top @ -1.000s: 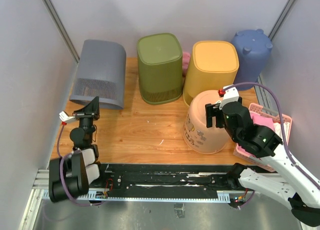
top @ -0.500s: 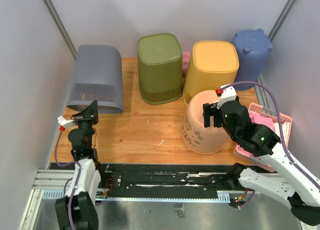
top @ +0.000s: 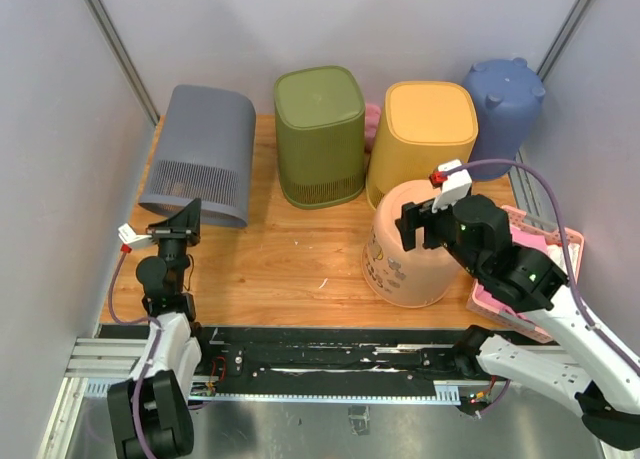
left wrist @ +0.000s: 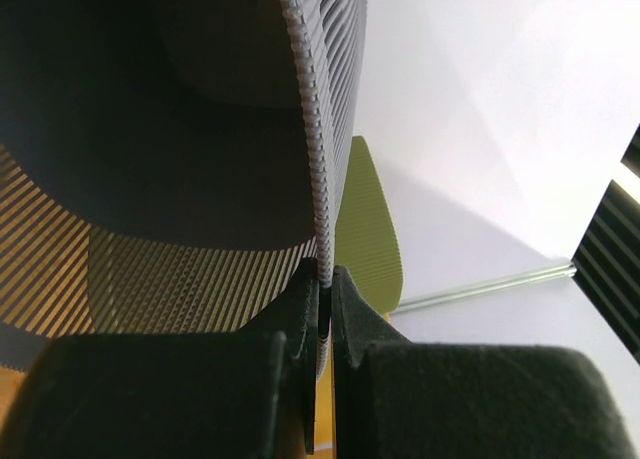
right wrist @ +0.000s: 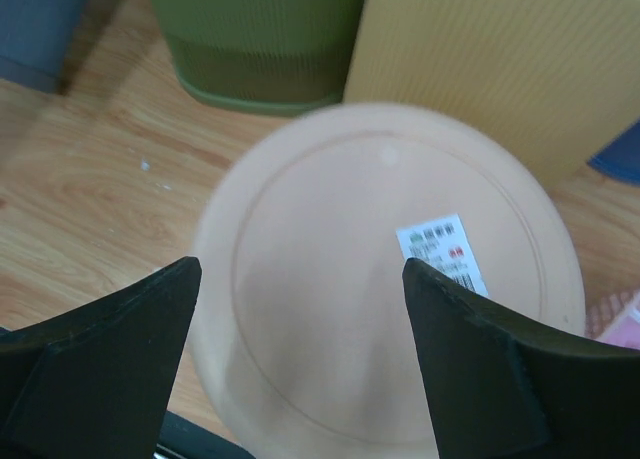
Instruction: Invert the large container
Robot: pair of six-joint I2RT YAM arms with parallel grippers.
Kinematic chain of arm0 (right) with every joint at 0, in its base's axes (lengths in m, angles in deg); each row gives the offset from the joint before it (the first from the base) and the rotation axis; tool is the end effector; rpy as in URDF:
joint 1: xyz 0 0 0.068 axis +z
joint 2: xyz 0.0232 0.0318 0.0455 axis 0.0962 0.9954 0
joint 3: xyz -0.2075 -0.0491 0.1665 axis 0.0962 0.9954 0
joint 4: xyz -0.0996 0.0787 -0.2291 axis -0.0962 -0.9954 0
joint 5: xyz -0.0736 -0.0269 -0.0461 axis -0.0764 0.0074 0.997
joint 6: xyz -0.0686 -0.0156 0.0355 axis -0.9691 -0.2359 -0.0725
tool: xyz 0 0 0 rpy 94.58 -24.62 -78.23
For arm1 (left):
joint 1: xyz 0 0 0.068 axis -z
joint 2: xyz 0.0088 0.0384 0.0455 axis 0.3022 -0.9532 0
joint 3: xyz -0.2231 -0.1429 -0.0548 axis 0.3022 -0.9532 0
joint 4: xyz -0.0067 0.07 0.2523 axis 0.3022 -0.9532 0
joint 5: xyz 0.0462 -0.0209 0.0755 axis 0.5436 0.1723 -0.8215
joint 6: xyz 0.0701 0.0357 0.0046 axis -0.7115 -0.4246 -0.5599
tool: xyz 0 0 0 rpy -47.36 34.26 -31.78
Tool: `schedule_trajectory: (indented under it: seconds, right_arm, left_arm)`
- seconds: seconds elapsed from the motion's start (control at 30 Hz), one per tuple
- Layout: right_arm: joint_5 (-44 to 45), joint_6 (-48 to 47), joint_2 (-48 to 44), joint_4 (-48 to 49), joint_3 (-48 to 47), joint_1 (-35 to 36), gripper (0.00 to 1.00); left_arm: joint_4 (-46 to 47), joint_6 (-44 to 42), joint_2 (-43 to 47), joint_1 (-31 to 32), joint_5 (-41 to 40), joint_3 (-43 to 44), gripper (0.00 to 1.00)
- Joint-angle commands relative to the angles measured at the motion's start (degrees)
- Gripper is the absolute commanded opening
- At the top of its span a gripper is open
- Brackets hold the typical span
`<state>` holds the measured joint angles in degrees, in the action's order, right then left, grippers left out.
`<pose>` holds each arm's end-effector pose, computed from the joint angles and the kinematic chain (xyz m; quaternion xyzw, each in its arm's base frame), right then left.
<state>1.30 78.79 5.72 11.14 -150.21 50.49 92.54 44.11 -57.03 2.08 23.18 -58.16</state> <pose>0.1475 0.1139 0.3769 -0.1308 0.8018 0.1417 0.5656 0.1906 0.0380 0.2070 -0.4226 0.4678 -0.4897 0.6023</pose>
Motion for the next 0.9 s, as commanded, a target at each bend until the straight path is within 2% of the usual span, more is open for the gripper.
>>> schedule_trajectory:
  seconds: [0.0, 0.17, 0.27, 0.4, 0.53, 0.87]
  right_arm:
    - [-11.3, -4.5, 0.8, 12.9, -4.0, -0.6, 0.84]
    - [-23.9, -3.2, 7.4, 24.5, -5.2, -0.2, 0.84]
    - [-26.4, -3.1, 12.8, 26.5, -7.7, 2.0, 0.84]
    - [-26.6, -5.0, 18.8, 27.1, -10.1, 5.6, 0.83]
    - [-26.1, -5.2, 23.2, 26.7, -10.4, 7.2, 0.83]
    - [-22.7, -4.9, 27.0, 25.2, -8.7, 7.4, 0.83]
  left_arm:
    - [-20.0, -4.0, 4.8, 0.0, 3.0, -6.7, 0.0]
    - [-37.8, -5.1, 14.7, 0.0, 1.0, -5.9, 0.0]
    - [-41.3, -5.6, 15.0, 0.0, 1.1, -5.7, 0.0]
    - [-43.5, -5.1, 15.8, 0.0, 0.7, -6.2, 0.0]
    - [-50.6, -3.9, 17.4, 0.0, 0.4, -5.6, 0.0]
    - [-78.6, -3.3, 15.9, 0.0, -5.4, 3.3, 0.0]
